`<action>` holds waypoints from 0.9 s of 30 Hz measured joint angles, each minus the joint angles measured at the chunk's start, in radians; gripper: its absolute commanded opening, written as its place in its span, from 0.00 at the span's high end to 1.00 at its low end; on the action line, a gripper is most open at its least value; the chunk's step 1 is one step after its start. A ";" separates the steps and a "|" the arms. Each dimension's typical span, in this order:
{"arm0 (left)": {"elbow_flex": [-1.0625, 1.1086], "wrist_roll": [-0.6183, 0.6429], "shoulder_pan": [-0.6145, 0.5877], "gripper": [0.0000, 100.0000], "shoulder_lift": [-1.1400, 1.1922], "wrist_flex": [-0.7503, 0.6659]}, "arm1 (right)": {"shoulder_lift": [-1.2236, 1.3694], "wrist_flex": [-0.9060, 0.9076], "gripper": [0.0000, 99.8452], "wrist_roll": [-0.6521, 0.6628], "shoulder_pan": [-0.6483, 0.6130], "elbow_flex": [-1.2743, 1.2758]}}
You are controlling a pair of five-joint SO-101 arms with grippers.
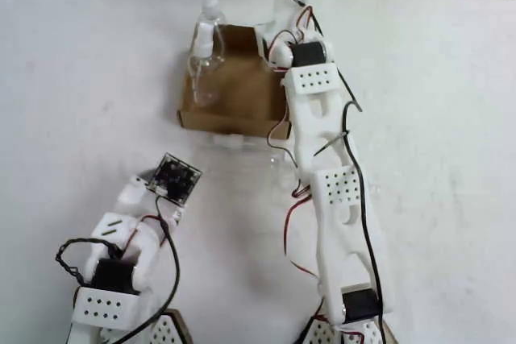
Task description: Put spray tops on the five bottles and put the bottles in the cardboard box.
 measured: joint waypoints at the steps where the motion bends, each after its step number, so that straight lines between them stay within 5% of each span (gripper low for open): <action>1: 0.000 0.000 0.000 0.98 0.000 0.000 | 0.000 0.000 0.73 0.000 0.000 0.000; 7: 0.000 0.000 0.000 0.98 0.000 0.000 | 0.000 0.000 0.73 0.000 -0.009 0.000; 14: 0.000 0.000 0.000 0.98 0.000 0.000 | -0.009 0.000 0.61 -0.009 -0.012 0.000; 27: 0.000 0.000 0.000 0.98 0.000 0.000 | -0.063 0.000 0.60 -0.098 -0.011 0.000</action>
